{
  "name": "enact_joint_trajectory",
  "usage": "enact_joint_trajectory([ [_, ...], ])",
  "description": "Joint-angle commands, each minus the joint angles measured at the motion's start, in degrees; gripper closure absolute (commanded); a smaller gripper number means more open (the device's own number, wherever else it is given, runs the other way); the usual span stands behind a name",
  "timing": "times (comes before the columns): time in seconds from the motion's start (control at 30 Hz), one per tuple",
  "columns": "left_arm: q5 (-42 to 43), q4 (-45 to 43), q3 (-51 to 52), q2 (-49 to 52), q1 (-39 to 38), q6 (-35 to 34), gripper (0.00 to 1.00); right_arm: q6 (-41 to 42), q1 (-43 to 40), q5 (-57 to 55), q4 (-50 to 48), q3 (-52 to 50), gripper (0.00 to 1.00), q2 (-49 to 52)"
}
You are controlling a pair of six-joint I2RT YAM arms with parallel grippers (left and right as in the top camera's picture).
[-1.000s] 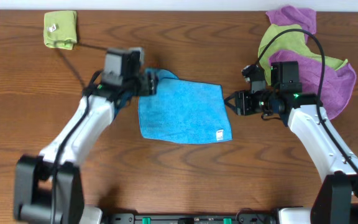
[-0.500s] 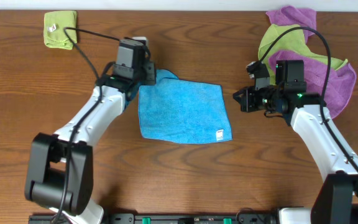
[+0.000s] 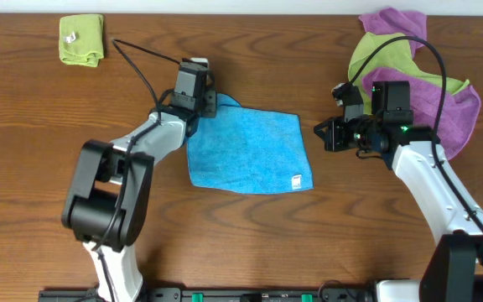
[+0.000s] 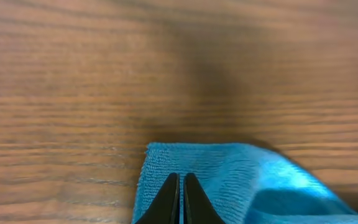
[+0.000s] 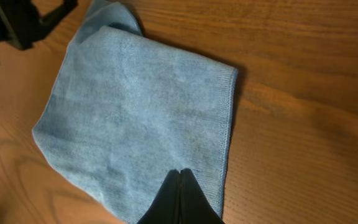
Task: Fold the cloth
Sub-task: 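Reach the left gripper to the blue cloth's top-left corner and grasp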
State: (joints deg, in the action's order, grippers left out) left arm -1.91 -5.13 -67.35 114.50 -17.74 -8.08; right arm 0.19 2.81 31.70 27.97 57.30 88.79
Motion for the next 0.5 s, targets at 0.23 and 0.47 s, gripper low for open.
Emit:
enact_joint_trajectory([
  [0.23,-1.49,-3.96,-1.03,4.31,0.13,1.16,0.94,0.0,-0.11,1.92,1.7,0.94,0.99,0.42],
  [0.47,-1.51,-2.8,-1.03,5.95,0.15,1.97,0.94,-0.5,1.66,3.91,8.48,0.94,0.99,0.42],
])
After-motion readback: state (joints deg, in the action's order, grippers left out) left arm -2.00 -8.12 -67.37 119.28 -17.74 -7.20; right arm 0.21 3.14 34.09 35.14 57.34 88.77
